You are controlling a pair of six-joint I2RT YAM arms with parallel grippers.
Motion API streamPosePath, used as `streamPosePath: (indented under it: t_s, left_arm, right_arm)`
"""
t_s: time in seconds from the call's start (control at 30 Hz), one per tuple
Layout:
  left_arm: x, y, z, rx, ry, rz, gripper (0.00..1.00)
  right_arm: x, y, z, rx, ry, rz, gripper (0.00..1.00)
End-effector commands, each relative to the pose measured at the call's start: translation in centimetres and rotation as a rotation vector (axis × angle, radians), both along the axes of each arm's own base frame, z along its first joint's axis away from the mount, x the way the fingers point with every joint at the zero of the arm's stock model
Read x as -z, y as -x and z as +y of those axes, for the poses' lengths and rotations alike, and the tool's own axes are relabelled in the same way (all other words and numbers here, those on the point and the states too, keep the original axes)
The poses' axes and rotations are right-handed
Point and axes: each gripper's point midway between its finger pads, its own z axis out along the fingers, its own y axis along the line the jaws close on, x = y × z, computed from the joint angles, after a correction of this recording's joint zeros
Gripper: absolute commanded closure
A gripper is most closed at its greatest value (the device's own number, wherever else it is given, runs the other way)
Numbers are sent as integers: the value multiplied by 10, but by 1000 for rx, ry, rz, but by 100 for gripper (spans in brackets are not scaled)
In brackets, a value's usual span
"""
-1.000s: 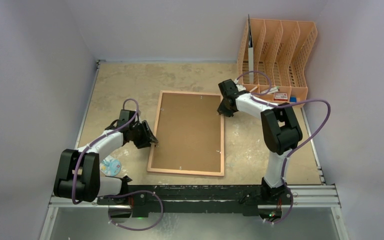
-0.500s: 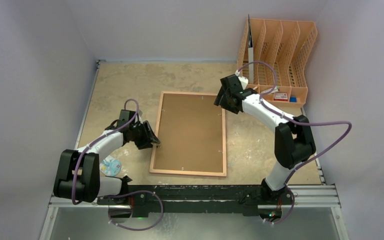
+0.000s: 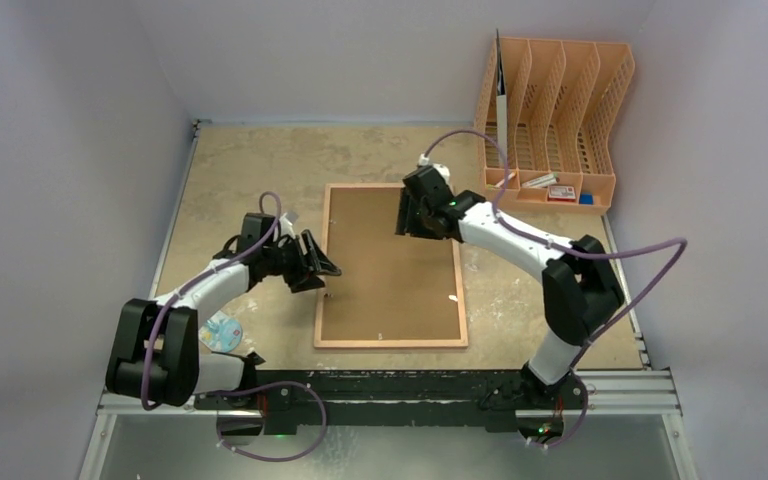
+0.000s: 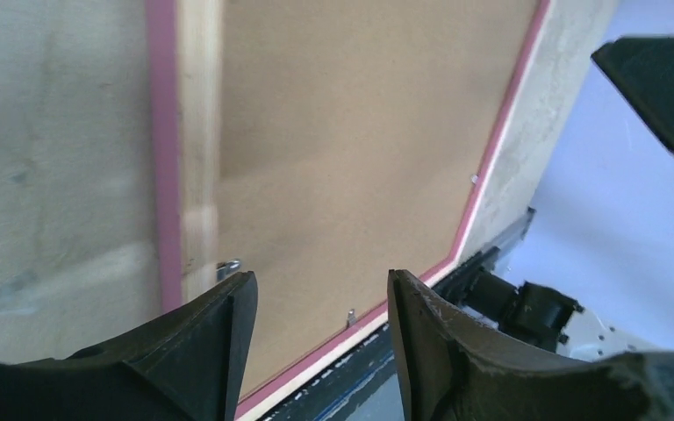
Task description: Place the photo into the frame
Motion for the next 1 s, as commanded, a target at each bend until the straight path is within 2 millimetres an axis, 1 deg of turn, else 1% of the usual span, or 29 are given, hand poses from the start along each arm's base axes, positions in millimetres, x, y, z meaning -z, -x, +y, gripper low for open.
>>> streamPosePath:
  t_s: [0.0,0.07,0.13,0.17,0.27,0.33,0.4,0.43,0.53,0.57,0.63,0.7,0.77,0.9,0.97]
  left_arm:
    - [-16,-21,36,-92,-236,-69,41]
    - [-21,-25,66,-173,-403,-85,41]
    - [-33,-28,87,-241,-501,-113,41]
    - [-38,-28,94,-267,-531,-125,41]
    - [-50,-26,106,-335,-560,-153,42]
    - [-53,-23,113,-379,-578,-161,42]
    - [-56,-20,119,-415,-591,-169,42]
    - [-57,-19,124,-440,-604,-171,42]
    - [-63,-12,150,-542,-708,-157,40]
    - [-65,-10,158,-569,-741,-160,39]
    - [-69,-8,166,-598,-773,-176,38]
    - [-71,-7,168,-606,-775,-185,38]
    - [-70,-8,166,-603,-763,-186,38]
    - [-64,-5,163,-597,-752,-164,38]
    - [-61,-4,163,-602,-750,-158,38]
  right_arm:
    - [-1,9,37,-43,-29,19,41]
    - [-3,14,57,-77,-42,15,41]
    - [-3,22,83,-121,-48,18,41]
    - [-3,27,96,-140,-45,22,42]
    - [8,35,130,-156,-10,38,42]
    - [8,37,153,-153,-13,33,42]
    - [11,39,169,-137,-6,26,42]
    - [11,37,174,-114,11,10,42]
    - [18,34,186,-82,68,-9,43]
    - [23,35,188,-79,89,-2,43]
    - [28,34,195,-79,115,-6,44]
    - [31,35,205,-88,133,-29,44]
    - [36,35,210,-95,146,-33,44]
    - [46,33,209,-75,203,-44,47]
    - [47,30,208,-68,214,-56,50]
